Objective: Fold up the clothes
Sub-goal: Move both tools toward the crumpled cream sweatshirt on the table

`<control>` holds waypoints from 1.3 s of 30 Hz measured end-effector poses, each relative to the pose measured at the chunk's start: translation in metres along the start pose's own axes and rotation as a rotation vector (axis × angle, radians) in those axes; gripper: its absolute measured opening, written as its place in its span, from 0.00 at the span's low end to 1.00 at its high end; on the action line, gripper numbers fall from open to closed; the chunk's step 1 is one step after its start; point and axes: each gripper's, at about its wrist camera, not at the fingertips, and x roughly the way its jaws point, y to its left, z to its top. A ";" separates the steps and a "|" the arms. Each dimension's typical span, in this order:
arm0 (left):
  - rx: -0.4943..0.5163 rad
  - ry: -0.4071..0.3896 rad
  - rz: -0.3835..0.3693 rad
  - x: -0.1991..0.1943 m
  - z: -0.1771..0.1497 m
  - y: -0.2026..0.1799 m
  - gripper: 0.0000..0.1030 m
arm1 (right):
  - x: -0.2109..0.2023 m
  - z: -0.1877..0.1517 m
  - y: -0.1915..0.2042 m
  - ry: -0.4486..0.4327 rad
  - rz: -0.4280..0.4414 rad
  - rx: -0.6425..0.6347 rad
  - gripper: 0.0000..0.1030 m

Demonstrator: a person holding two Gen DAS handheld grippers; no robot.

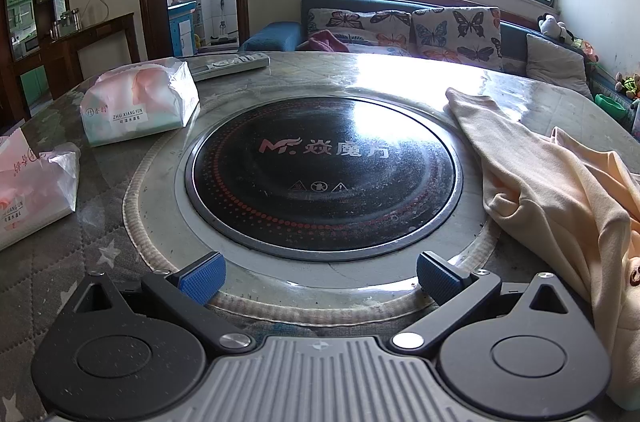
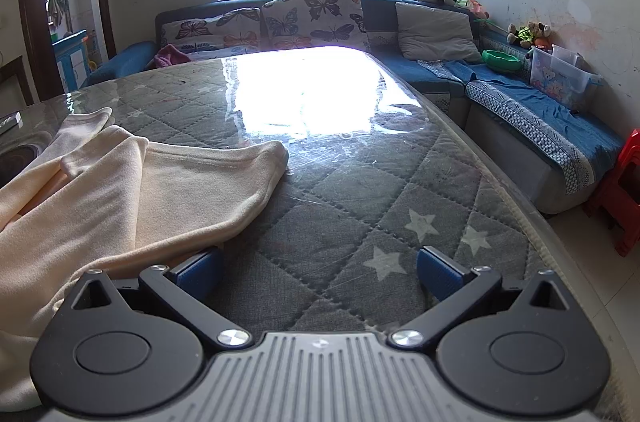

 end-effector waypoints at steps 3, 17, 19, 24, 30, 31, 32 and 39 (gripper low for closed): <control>0.004 -0.005 0.003 -0.002 0.000 -0.001 1.00 | -0.001 -0.005 -0.010 0.000 0.009 0.009 1.00; -0.007 0.041 -0.008 -0.036 -0.004 -0.016 1.00 | -0.062 -0.028 -0.009 -0.060 0.086 -0.076 1.00; -0.002 0.045 -0.010 -0.043 -0.006 -0.021 1.00 | -0.070 -0.031 -0.007 -0.058 0.113 -0.067 1.00; 0.021 0.049 -0.025 -0.059 -0.011 -0.031 1.00 | -0.086 -0.042 0.004 -0.068 0.134 -0.091 1.00; 0.050 0.041 -0.033 -0.072 -0.018 -0.042 1.00 | -0.102 -0.055 0.016 -0.077 0.161 -0.122 1.00; 0.053 0.040 -0.037 -0.074 -0.019 -0.043 1.00 | -0.105 -0.057 0.017 -0.079 0.164 -0.124 1.00; 0.057 0.038 -0.042 -0.076 -0.020 -0.044 1.00 | -0.109 -0.059 0.018 -0.082 0.167 -0.126 1.00; 0.089 0.017 -0.057 -0.090 -0.027 -0.052 1.00 | -0.123 -0.065 0.023 -0.097 0.184 -0.133 1.00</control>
